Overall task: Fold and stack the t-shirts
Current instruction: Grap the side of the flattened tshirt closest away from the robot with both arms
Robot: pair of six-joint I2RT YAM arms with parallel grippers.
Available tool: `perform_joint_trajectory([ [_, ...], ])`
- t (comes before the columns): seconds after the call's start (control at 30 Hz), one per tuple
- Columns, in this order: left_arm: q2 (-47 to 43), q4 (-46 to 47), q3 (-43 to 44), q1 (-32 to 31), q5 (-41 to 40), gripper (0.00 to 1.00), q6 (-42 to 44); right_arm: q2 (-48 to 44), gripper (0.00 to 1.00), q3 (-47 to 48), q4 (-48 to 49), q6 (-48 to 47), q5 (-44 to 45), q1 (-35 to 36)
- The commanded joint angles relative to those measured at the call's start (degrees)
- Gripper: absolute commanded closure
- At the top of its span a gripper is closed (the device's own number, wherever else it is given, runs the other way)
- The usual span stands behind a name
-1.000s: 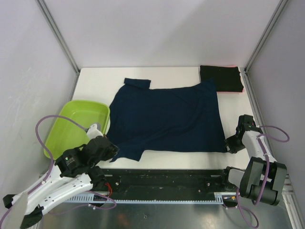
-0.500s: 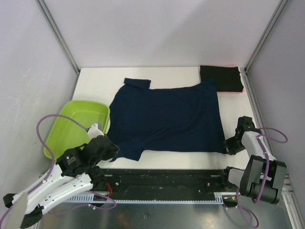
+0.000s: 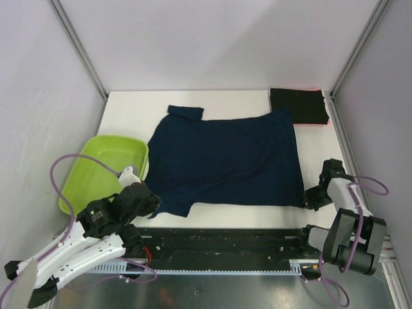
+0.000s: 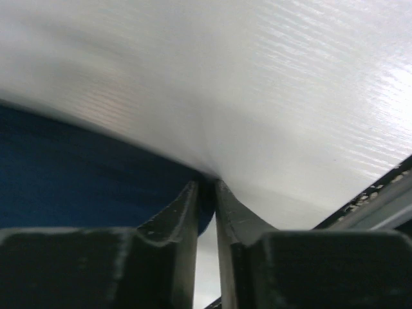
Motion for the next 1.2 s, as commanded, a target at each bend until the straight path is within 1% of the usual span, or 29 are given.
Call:
perform_joint_trajectory([
  [0.0,0.73,1.1,-0.59,0.24,-1.31,1.0,-0.33,0.54,0.91,-0.88,1.86,1.18,-3.06,0.08],
  [0.03,0.81,1.04,-0.65,0.26,-1.1,1.0,-0.25,0.39,0.96,-0.58,1.79,1.18,-3.57,-0.12],
  [0.1,1.02,1.02,-0.91,0.28,-0.39,1.0,0.19,-0.5,0.99,0.59,0.71,0.8,-3.89,-0.71],
  [0.2,1.19,1.05,-1.51,0.22,1.13,1.0,1.27,-4.21,1.0,2.56,-2.31,0.02,-3.03,-2.25],
  [0.4,2.83,1.03,-2.01,0.15,4.09,1.0,1.48,-10.82,1.0,3.89,-8.6,-0.82,-2.86,-8.95],
  [0.57,5.67,1.14,-2.44,0.14,5.15,1.0,0.74,-10.91,1.0,5.53,-12.36,-2.9,-3.91,-15.81],
  [0.7,8.2,1.24,-2.3,-0.4,5.39,1.0,-0.43,-9.7,1.0,7.14,-14.12,-4.53,-4.85,-19.81],
  [0.9,11.42,1.25,-1.83,-4.01,5.0,1.0,-4.87,-9.89,1.0,9.36,-17.03,-7.55,-7.0,-28.73],
  [1.07,12.74,0.85,-0.32,-6.34,3.95,1.0,-7.4,-8.65,1.0,10.45,-16.32,-8.69,-6.39,-29.38],
  [1.17,13.78,0.84,1.82,-6.42,0.82,1.0,-6.61,-7.94,1.0,11.78,-13.87,-10.12,-5.66,-25.3],
])
